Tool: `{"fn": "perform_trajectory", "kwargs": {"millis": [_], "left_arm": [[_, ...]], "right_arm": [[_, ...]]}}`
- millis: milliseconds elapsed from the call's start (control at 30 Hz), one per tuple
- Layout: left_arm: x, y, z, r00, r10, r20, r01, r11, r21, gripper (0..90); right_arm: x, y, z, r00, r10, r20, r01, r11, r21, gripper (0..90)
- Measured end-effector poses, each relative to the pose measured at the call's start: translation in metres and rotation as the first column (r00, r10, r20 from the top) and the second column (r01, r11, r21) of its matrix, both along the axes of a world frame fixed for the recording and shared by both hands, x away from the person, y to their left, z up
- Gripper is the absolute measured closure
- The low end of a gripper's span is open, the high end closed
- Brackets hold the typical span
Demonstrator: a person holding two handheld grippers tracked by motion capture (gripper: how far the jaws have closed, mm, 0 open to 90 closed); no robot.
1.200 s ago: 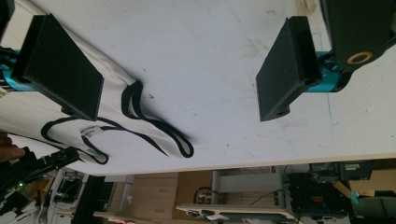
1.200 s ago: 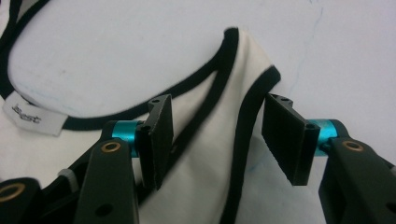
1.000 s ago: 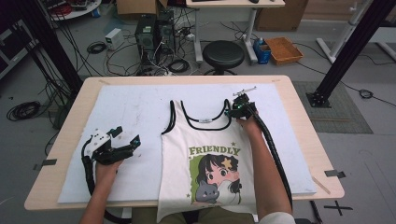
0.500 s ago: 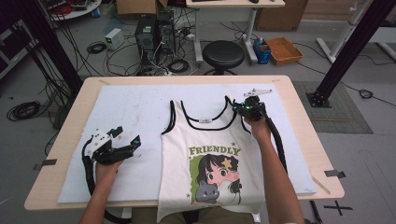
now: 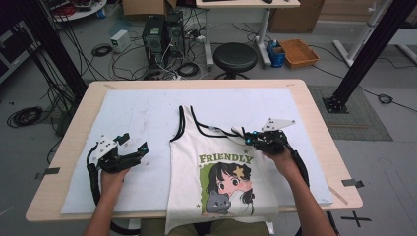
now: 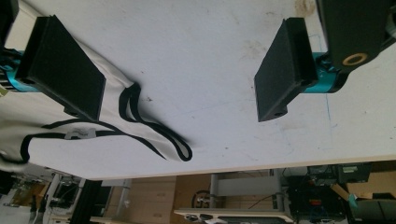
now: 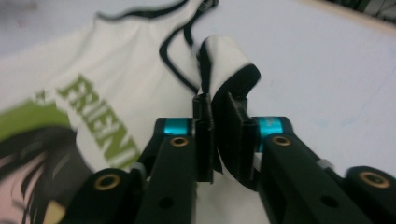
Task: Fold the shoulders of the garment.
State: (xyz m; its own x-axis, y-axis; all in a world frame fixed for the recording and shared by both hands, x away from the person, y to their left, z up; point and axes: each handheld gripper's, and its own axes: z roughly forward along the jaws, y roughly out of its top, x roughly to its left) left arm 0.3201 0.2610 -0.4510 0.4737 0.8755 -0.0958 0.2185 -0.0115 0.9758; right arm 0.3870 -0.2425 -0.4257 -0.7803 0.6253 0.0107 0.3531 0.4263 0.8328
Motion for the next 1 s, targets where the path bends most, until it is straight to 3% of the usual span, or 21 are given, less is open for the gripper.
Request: {"fn": "perform_trajectory", "kwargs": {"millis": [33, 67, 100, 133, 167, 200, 333, 400, 467, 500, 533, 567, 600, 667, 700, 733, 800, 967, 1000], "left_arm": [[0.0, 0.0, 0.0, 1.0, 0.002, 0.0, -0.002, 1.0, -0.003, 16.5], [0.0, 0.0, 0.0, 1.0, 0.006, -0.004, -0.006, 0.9999, -0.009, 16.5], [0.0, 0.0, 0.0, 1.0, 0.006, -0.004, -0.006, 0.9999, -0.009, 16.5], [0.001, 0.0, 0.0, 1.0, 0.008, -0.006, -0.008, 0.9999, -0.01, 16.5], [0.001, 0.0, 0.0, 0.9999, 0.008, -0.008, -0.008, 0.9999, -0.01, 16.5], [0.001, 0.0, 0.0, 0.9999, 0.009, -0.011, -0.009, 0.9999, -0.008, 16.5], [0.001, 0.0, 0.0, 0.9999, 0.012, -0.01, -0.012, 0.9999, -0.011, 16.7], [0.001, 0.0, 0.0, 0.9999, 0.007, -0.01, -0.008, 1.0, -0.003, 16.6], [0.001, 0.0, 0.0, 0.9999, 0.007, -0.011, -0.007, 1.0, -0.003, 16.7], [0.001, 0.0, 0.0, 0.9999, 0.007, -0.011, -0.007, 1.0, -0.002, 16.7], [0.001, 0.0, 0.0, 0.9999, 0.006, -0.011, -0.006, 1.0, 0.001, 16.7], [0.001, 0.0, 0.0, 0.9999, 0.006, -0.011, -0.006, 1.0, 0.001, 16.7], [0.001, 0.0, 0.0, 0.9999, 0.005, -0.011, -0.005, 1.0, 0.001, 16.7], [0.001, -0.001, 0.0, 0.9999, 0.004, -0.013, -0.004, 1.0, 0.001, 16.7], [0.001, -0.001, 0.0, 0.9999, 0.005, -0.011, -0.005, 1.0, -0.001, 16.8], [0.001, -0.001, 0.0, 0.9999, 0.005, -0.01, -0.005, 1.0, 0.0, 16.8], [0.001, -0.001, 0.0, 1.0, 0.003, -0.008, -0.003, 1.0, 0.007, 16.8], [0.001, -0.001, 0.0, 1.0, 0.003, -0.009, -0.003, 0.9999, 0.01, 16.8], [0.001, -0.001, 0.0, 0.9999, 0.006, -0.01, -0.006, 1.0, 0.007, 16.8]], "right_arm": [[0.0, 0.0, 0.0, 1.0, 0.0, 0.0, 0.0, 1.0, 0.0, 65.1], [-0.002, -0.005, -0.001, 0.9989, -0.011, -0.046, 0.013, 0.9993, 0.036, 52.2], [-0.002, -0.005, -0.001, 0.9989, -0.011, -0.046, 0.013, 0.9993, 0.036, 52.2], [-0.005, -0.011, 0.006, 0.9995, -0.017, -0.026, 0.02, 0.9966, 0.081, 47.7], [-0.005, -0.011, 0.006, 0.9995, -0.017, -0.026, 0.02, 0.9966, 0.081, 47.7], [-0.007, -0.015, 0.014, 0.9997, -0.024, 0.005, 0.023, 0.9903, 0.137, 45.9], [-0.009, -0.01, 0.018, 0.9995, 0.025, 0.019, -0.028, 0.9895, 0.142, 45.9], [-0.011, 0.001, 0.011, 0.9957, 0.092, -0.01, -0.09, 0.9907, 0.102, 46.5], [-0.017, 0.023, 0.0, 0.9844, 0.176, -0.012, -0.176, 0.9844, -0.008, 51.8], [-0.017, 0.023, 0.0, 0.9844, 0.176, -0.012, -0.176, 0.9844, -0.008, 51.8], [-0.021, 0.035, -0.005, 0.9785, 0.206, -0.015, -0.206, 0.9767, -0.059, 56.2], [-0.021, 0.035, -0.005, 0.9785, 0.206, -0.015, -0.206, 0.9767, -0.059, 56.2], [-0.023, 0.047, -0.012, 0.9771, 0.213, -0.005, -0.211, 0.968, -0.136, 59.6], [-0.023, 0.051, -0.015, 0.9778, 0.209, -0.007, -0.208, 0.9646, -0.162, 61.1], [-0.022, 0.058, -0.021, 0.9775, 0.209, 0.027, -0.196, 0.9484, -0.249, 69.0], [-0.022, 0.058, -0.021, 0.9775, 0.209, 0.027, -0.196, 0.9484, -0.249, 69.0], [-0.019, 0.054, -0.016, 0.9795, 0.196, 0.045, -0.178, 0.9491, -0.26, 84.2], [-0.022, 0.02, 0.0, 0.9852, 0.161, 0.061, -0.152, 0.9797, -0.131, 84.9], [-0.022, 0.02, 0.0, 0.9852, 0.161, 0.061, -0.152, 0.9797, -0.131, 84.9]]}}
